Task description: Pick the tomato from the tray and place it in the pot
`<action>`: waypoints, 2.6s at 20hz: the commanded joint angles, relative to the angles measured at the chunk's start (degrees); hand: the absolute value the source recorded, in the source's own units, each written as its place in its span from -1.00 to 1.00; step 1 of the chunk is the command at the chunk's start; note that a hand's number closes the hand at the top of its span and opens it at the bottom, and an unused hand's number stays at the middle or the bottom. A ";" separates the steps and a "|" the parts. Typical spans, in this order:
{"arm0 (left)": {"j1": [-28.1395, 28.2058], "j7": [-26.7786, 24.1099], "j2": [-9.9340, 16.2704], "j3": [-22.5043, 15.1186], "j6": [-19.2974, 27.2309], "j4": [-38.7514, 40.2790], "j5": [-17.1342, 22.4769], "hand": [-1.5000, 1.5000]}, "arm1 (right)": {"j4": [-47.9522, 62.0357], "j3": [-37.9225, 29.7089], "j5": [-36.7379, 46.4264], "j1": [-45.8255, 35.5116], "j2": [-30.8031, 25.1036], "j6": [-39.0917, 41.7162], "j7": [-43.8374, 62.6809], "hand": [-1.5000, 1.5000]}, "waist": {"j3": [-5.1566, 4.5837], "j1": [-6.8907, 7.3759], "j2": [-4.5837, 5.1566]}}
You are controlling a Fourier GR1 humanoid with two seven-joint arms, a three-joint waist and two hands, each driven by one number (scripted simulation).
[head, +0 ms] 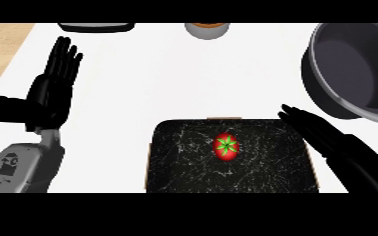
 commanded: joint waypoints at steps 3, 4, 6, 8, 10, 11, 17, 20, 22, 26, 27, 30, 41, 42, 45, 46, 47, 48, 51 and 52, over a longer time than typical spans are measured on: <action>-4.79 2.23 0.49 1.79 -0.23 3.07 -1.30 0.00 | 5.95 9.68 6.21 -9.54 9.60 3.54 13.00 -1.00 | 0.06 0.19 0.13; -3.55 3.73 -2.15 -0.45 2.77 -0.77 -2.75 0.00 | 5.35 8.15 5.25 -9.62 9.51 5.41 15.68 -1.00 | 0.07 0.12 0.02; -4.00 2.55 -1.96 1.06 -0.07 2.15 -1.78 0.00 | 7.49 8.85 5.02 -10.50 11.81 7.19 15.78 -1.00 | 0.07 -0.08 0.05; 0.63 -0.86 -1.18 3.14 -2.44 0.11 -1.28 0.00 | 7.18 7.19 5.80 -5.82 10.39 7.46 11.95 -1.00 | 0.09 -0.21 -0.03; 1.92 1.99 -2.93 0.77 -0.39 -3.18 -3.17 0.00 | 11.92 11.28 9.99 -7.20 15.33 4.58 11.12 -1.00 | 0.10 -0.06 -0.04; 1.63 1.06 -1.74 3.47 -2.02 -1.65 -2.38 0.00 | 11.54 10.96 10.35 -7.51 15.37 6.51 11.60 -1.00 | 0.09 -0.14 -0.03; -0.12 0.81 -4.39 3.09 -2.95 -0.11 -4.16 0.00 | 18.26 13.12 18.00 -6.97 19.87 1.02 4.01 -1.00 | 0.10 -0.24 0.02; -2.90 0.00 -5.91 4.18 -2.23 3.28 -5.93 0.00 | 17.51 11.35 18.11 -7.83 21.19 3.49 3.76 -1.00 | 0.09 -0.36 0.01; -0.15 -0.06 -5.46 5.65 -4.38 1.20 -4.99 0.00 | 13.40 11.98 20.03 -5.08 21.28 4.86 5.20 -1.00 | 0.09 -0.36 -0.04; -1.63 7.37 -4.65 4.28 -1.88 -4.60 -6.74 0.00 | 17.46 14.99 25.23 -7.01 25.23 4.41 11.53 -1.00 | 0.10 -0.19 -0.08; 1.18 2.76 -6.15 4.00 -3.11 -2.33 -7.10 0.00 | 22.21 11.91 24.38 -9.63 25.51 4.48 9.08 -1.00 | 0.09 -0.11 -0.01; -2.73 1.40 -4.19 7.82 -6.55 2.43 -5.32 0.00 | 21.59 11.09 25.23 -10.78 28.10 6.03 11.30 -1.00 | 0.08 -0.30 0.01; -4.00 3.84 -8.15 6.35 -4.04 1.34 -9.19 0.00 | 38.65 9.10 29.71 -13.15 32.64 -2.43 -1.31 -1.00 | 0.10 -0.22 0.05; 0.52 5.78 -8.18 5.93 -4.29 -4.14 -8.95 0.00 | 38.22 8.13 28.99 -12.76 31.72 -1.58 -3.19 -1.00 | 0.10 -0.07 -0.02; 2.53 4.21 -8.16 6.26 -5.29 -5.38 -8.85 0.00 | 39.06 9.68 29.77 -14.36 35.60 -0.73 -0.92 -1.00 | 0.09 0.00 -0.04; -2.59 2.86 -6.20 9.13 -7.56 1.27 -6.54 0.00 | 46.43 10.02 30.64 -16.72 34.22 -3.67 -7.23 1.00 | 0.10 0.04 0.17; 0.92 0.81 -7.34 7.11 -7.13 0.63 -8.61 0.00 | 45.27 12.06 31.31 -15.36 32.66 -3.23 -9.54 1.00 | 0.10 0.13 0.14; 2.26 -0.88 -7.81 7.18 -7.63 -0.49 -8.32 0.00 | 42.10 12.31 31.40 -12.83 30.83 -4.22 -11.96 1.00 | 0.09 -0.09 0.03; -4.05 4.78 -6.98 8.80 -5.76 0.13 -7.94 0.00 | 44.92 13.21 34.52 -14.63 35.02 -7.30 -10.67 1.00 | 0.10 -0.22 0.02; -0.02 0.86 -5.34 10.24 -9.26 1.09 -6.56 0.00 | 47.17 13.79 35.27 -14.78 34.96 -8.77 -12.47 1.00 | 0.09 0.00 0.06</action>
